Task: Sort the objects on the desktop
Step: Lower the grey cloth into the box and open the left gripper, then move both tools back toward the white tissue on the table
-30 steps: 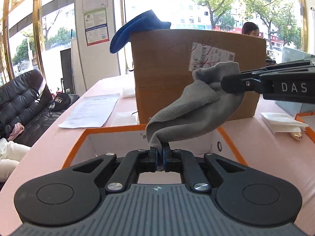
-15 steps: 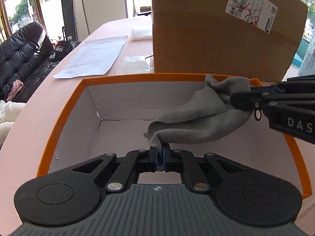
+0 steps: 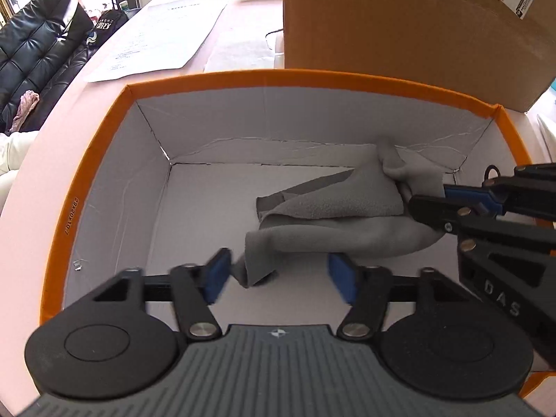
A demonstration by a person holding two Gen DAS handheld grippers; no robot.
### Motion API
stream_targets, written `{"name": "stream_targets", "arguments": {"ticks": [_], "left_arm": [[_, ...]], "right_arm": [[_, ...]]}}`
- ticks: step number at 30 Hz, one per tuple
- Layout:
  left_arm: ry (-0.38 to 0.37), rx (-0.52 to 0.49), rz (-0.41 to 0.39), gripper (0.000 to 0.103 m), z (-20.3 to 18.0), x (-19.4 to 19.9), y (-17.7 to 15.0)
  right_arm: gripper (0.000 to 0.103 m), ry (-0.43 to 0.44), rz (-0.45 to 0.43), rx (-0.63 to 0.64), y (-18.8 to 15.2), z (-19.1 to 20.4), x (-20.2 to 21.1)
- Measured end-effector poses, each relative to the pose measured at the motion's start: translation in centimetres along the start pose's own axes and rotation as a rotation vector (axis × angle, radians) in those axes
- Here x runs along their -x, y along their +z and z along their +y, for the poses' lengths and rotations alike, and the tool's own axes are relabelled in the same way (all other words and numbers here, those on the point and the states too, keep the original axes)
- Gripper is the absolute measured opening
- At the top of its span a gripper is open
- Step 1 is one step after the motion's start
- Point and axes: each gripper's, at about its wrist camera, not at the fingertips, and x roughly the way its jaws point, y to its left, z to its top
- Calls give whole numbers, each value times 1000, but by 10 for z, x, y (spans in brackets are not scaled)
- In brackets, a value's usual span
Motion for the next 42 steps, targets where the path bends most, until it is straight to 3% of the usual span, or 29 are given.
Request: {"name": "stream_targets", "arguments": {"ticks": [5,8,13,15,20,26,32,42], "left_arm": [[70,-33,-1,76,-2,6,0],[82,-6,-14,76,6,13,-1],[79,69,-78,81,28,32,-3],[72,86,-109,82,32,43,-5],[61,77,-169,82,25,71,-14],[35,19,-225,84,-4,96,-24],[-96,16,-303,86,-57,107,-36],[-252,-287,-420,88,-210,126,-33]], "right_arm": [[24,-3,48,-12,2,-4,-2],[38,25,44,-61,2,-7,0],[78,78,-12,-148,2,-12,12],[87,82,-34,-154,1,-11,20],[93,72,-133,-142,-6,-10,52],[97,129,-228,-208,-22,-29,90],[103,151,-375,-321,-65,-69,132],[103,-94,-507,-335,-135,-148,193]]}}
